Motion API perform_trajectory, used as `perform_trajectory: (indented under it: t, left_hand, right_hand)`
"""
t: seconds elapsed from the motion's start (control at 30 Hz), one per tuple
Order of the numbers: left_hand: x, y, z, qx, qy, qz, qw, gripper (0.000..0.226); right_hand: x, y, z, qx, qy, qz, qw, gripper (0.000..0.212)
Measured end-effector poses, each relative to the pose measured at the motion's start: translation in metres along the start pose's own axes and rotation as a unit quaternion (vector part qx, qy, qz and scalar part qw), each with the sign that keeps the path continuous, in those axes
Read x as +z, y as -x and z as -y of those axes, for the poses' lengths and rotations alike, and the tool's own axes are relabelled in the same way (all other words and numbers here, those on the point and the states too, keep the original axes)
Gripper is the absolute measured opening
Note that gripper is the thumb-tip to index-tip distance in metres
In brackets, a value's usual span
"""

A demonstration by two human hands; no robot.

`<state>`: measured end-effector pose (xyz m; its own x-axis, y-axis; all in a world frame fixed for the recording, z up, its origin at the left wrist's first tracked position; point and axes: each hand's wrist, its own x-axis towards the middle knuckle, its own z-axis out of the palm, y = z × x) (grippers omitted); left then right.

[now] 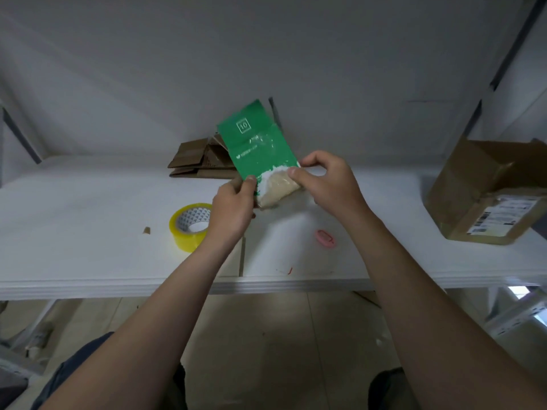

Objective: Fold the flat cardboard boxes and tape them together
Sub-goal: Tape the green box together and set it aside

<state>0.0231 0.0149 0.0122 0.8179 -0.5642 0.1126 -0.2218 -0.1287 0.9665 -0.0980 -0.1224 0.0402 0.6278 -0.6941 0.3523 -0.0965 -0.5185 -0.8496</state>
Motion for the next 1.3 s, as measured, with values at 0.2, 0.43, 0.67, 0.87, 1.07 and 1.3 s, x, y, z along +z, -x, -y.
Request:
perform_trajectory:
  t: [0.2, 0.43, 0.67, 0.87, 1.07, 1.3]
  left_hand:
    - [-0.017, -0.009, 0.004, 0.08, 0.008, 0.017, 0.997, 0.039]
    - [-0.015, 0.003, 0.002, -0.135, 0.024, 0.081, 0.987, 0.066]
    - [-0.018, 0.0, 0.002, -0.136, -0.008, 0.095, 0.986, 0.045]
    - [-0.02, 0.003, 0.0, 0.023, -0.135, 0.03, 0.99, 0.028]
    - [0.018, 0.009, -0.037, 0.084, -0.187, 0.076, 0.976, 0.039]
    - [0.122, 0.008, -0.098, 0.209, -0.286, 0.179, 0.918, 0.031]
  right_hand:
    - [-0.006, 0.006, 0.001, 0.01, 0.008, 0.059, 0.998, 0.047]
    - [-0.004, 0.017, -0.001, 0.2, 0.053, 0.085, 0.975, 0.072]
    - [0.008, 0.015, -0.017, 0.223, 0.079, 0.127, 0.963, 0.048]
    - [0.004, 0.023, 0.005, 0.173, 0.101, 0.144, 0.969, 0.018]
    - [-0.033, 0.024, 0.015, 0.111, 0.292, 0.074, 0.947, 0.014]
    - [-0.138, 0.003, -0.001, 0.151, 0.397, -0.015, 0.905, 0.009]
